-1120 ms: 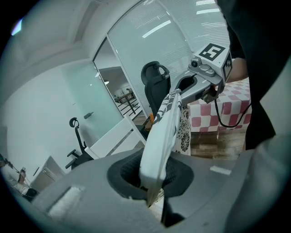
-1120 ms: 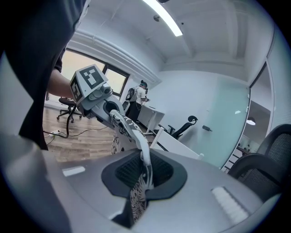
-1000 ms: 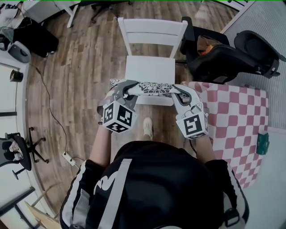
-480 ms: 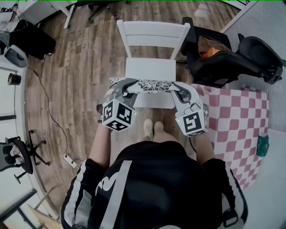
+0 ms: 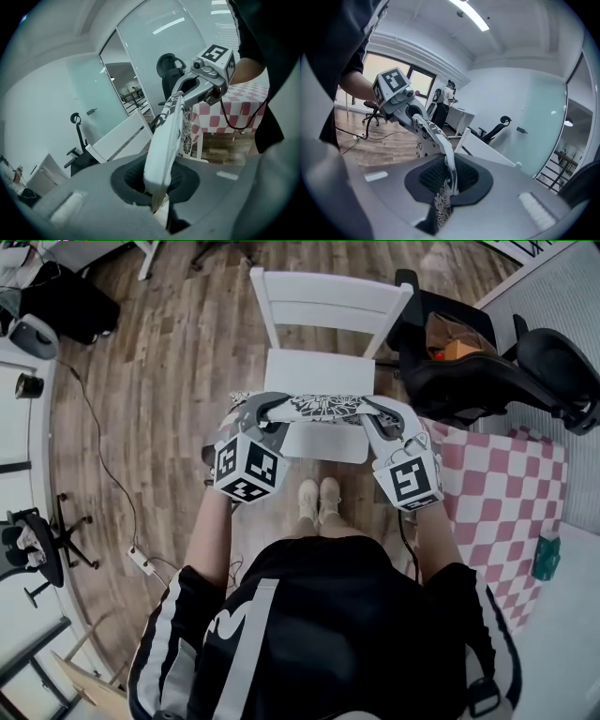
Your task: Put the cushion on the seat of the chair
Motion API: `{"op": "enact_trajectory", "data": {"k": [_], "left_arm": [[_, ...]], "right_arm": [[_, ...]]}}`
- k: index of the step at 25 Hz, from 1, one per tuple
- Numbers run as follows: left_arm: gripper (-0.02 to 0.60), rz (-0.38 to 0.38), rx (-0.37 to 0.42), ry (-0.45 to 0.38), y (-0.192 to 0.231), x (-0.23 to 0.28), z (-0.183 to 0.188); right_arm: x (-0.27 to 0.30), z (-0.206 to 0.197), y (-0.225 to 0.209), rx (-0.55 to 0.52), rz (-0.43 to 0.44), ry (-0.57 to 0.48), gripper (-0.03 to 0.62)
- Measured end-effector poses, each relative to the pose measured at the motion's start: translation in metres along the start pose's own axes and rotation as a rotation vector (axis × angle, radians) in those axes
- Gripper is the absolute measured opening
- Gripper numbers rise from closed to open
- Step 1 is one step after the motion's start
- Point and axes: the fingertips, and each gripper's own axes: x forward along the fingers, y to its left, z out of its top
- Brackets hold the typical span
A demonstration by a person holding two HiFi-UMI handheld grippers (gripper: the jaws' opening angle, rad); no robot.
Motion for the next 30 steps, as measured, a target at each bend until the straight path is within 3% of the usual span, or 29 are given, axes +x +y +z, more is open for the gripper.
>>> {"op": "enact_trajectory", "data": {"k": [30], "left_arm": [[0.025, -0.050, 0.041, 0.117, 0.084, 0.124, -0.029]], "right_arm": [[0.109, -0.072, -0.079, -0.106, 0.116, 0.110, 0.015]]}}
